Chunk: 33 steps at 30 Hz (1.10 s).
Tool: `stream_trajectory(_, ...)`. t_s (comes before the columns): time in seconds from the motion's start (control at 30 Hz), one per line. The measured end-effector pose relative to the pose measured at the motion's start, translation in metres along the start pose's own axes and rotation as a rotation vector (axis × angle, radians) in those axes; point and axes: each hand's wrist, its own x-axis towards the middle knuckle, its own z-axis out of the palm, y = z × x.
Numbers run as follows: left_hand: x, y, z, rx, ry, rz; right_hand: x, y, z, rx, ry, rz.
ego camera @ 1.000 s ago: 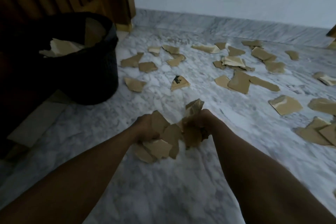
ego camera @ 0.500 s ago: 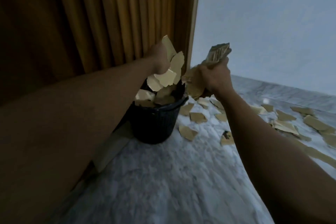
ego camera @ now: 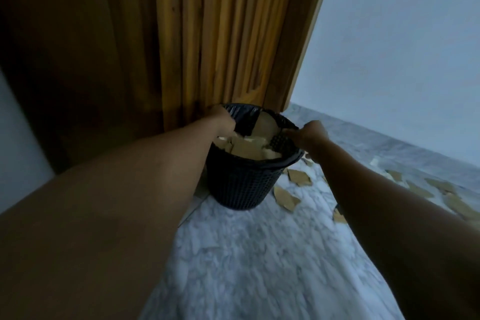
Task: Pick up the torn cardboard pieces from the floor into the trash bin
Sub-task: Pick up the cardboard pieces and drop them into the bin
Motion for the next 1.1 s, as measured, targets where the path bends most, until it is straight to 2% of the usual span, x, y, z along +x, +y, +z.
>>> stream_trajectory(0.07,0.001,-0.02,0.007,0.076,-0.052,-0.105,-0.004,0.018,0.008,0.051,-0.02,0.114)
stream_trajectory(0.13,-0.002,-0.035,0.015,0.091,-0.155,-0.147,-0.015,0.028,0.022,0.202,-0.189,0.27)
stream_trajectory(0.2,-0.004,-0.039,0.023,-0.076,-0.271,-0.198,-0.034,0.023,0.035,0.325,-0.406,0.389)
stream_trajectory(0.23,-0.005,-0.04,0.027,-0.223,-0.3,-0.249,-0.039,0.02,0.043,0.391,-0.446,0.421)
stream_trajectory(0.37,-0.007,-0.033,0.037,-0.689,-0.247,-0.416,-0.041,0.007,0.066,0.607,-0.31,0.381)
stream_trajectory(0.57,0.009,-0.011,0.047,-0.889,-0.061,-0.425,-0.032,-0.018,0.027,0.474,-0.288,0.279)
stream_trajectory(0.67,0.015,0.021,0.051,-0.946,0.035,-0.374,-0.023,-0.042,-0.019,0.412,-0.233,0.263)
stream_trajectory(0.77,0.027,0.064,0.063,-1.085,0.064,-0.346,-0.007,-0.056,-0.073,0.408,-0.194,0.24)
stream_trajectory(0.83,0.022,0.093,0.07,-1.173,-0.008,-0.324,0.008,-0.051,-0.105,0.422,-0.124,0.219)
stream_trajectory(0.97,0.006,0.123,0.091,-1.13,-0.319,-0.099,0.03,-0.015,-0.14,0.527,0.032,0.134)
stream_trajectory(1.03,0.002,0.133,0.097,-1.13,-0.381,-0.082,0.038,0.007,-0.156,0.558,0.05,0.123)
stream_trajectory(1.1,-0.003,0.142,0.101,-1.143,-0.376,-0.067,0.045,0.02,-0.171,0.588,0.042,0.093)
